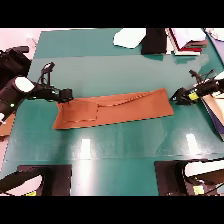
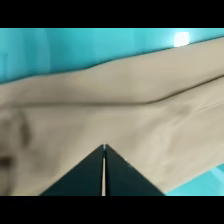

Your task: Fold the shirts.

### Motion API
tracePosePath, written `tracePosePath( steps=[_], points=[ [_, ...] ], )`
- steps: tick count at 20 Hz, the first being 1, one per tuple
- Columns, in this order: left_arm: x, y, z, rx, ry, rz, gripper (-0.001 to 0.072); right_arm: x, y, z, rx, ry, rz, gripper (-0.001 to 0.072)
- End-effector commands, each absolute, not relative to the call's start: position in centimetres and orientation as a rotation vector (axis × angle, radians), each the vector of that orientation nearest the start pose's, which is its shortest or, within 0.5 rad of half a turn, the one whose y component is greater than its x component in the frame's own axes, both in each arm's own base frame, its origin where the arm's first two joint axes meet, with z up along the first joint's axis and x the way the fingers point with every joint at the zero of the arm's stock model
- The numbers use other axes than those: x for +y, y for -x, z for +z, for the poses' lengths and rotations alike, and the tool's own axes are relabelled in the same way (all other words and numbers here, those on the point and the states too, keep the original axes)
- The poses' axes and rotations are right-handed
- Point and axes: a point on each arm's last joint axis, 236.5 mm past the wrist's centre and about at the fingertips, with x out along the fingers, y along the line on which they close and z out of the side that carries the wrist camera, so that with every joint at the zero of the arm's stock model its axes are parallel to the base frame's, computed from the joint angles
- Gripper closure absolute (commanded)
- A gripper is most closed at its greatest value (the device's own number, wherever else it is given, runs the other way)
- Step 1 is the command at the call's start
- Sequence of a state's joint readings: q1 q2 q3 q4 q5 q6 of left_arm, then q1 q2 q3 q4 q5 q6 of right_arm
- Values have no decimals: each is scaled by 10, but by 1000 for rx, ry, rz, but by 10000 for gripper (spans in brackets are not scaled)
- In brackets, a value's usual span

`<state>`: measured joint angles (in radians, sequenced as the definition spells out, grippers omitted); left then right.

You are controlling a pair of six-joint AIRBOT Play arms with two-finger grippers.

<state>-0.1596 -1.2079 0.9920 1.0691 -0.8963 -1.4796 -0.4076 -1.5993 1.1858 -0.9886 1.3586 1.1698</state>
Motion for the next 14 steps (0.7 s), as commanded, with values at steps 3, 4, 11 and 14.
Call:
tracePosePath(
  steps=[3, 4, 11, 14],
  points=[
    [-225, -373, 10, 1090, 314, -478, 683, 37, -374, -91, 1472, -687, 456, 418],
    [-236, -373, 4, 1107, 338, -472, 683, 44, -376, -90, 1470, -657, 468, 539],
    [-320, -401, -27, 1157, 276, -572, 683, 81, -428, 74, 1128, -527, 623, 696],
    [-353, -408, -46, 1182, 250, -611, 683, 122, -429, 148, 1003, -446, 696, 696]
  ],
)
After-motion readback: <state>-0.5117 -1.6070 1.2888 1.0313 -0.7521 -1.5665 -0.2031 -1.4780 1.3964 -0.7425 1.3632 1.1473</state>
